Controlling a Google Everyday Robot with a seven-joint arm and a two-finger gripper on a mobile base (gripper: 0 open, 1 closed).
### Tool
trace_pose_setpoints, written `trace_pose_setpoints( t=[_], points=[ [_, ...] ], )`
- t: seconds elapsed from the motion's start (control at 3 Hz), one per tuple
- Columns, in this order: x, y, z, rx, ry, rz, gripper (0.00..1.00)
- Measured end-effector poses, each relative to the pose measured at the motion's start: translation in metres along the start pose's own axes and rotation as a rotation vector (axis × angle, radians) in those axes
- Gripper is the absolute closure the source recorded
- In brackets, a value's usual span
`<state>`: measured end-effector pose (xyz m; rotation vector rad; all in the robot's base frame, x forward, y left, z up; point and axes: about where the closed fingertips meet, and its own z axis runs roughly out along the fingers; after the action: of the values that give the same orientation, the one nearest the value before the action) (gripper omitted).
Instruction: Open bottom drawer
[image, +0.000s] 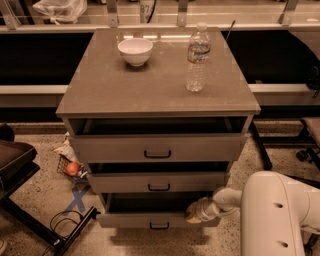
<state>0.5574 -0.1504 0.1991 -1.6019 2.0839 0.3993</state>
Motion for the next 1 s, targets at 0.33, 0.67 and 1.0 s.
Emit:
trace_pose_setpoints(
  t=[0.33, 0.67, 1.0],
  points=[
    [0.009, 0.025, -0.007, -0.019, 0.028, 0.011, 1.00],
    [0.015, 0.060, -0.006, -0.066, 0.043, 0.019, 1.00],
    [0.015, 0.060, -0.006, -0.066, 0.043, 0.019, 1.00]
  ],
)
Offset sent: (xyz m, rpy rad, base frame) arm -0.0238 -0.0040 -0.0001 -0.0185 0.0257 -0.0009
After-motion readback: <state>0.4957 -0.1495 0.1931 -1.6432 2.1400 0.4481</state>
